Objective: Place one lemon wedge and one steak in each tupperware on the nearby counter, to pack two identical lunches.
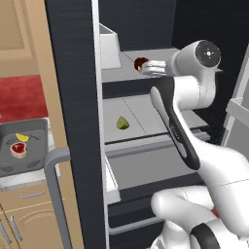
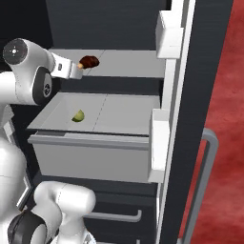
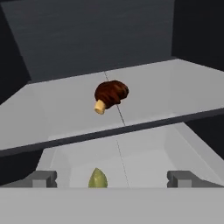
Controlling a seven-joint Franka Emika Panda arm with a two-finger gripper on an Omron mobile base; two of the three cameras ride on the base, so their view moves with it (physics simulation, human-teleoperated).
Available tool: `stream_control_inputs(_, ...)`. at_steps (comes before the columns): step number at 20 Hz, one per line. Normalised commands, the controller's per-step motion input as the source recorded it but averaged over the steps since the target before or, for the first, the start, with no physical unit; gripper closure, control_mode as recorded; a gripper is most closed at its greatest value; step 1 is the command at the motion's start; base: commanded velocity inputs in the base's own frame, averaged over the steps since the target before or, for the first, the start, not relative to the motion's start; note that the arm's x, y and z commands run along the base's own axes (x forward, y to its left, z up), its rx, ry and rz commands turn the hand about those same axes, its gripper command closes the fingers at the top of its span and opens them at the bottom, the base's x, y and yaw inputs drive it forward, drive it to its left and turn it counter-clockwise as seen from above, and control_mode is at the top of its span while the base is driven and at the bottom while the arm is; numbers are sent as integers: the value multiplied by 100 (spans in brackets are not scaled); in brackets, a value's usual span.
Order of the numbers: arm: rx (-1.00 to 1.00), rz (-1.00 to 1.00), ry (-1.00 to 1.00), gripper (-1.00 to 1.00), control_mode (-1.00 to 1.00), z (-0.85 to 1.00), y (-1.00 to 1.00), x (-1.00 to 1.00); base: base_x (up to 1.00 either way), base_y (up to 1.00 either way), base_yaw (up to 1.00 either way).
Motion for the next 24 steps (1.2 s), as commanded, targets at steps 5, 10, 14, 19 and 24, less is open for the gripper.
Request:
stream_control_inputs(5,4,0,6,-100,-100,0,4,64,0,0,0)
stream_control_inputs(10,2,0,6,-100,-100,-4,2,67,0,0,0)
stream_control_inputs(14,0,0,4,-100,-100,-12,11,69,0,0,0)
stream_control_inputs(19,0,-3,1,-100,-100,-18,4,54,0,0,0)
stream_control_inputs(24,0,-7,0,-100,-100,-16,0,48,0,0,0)
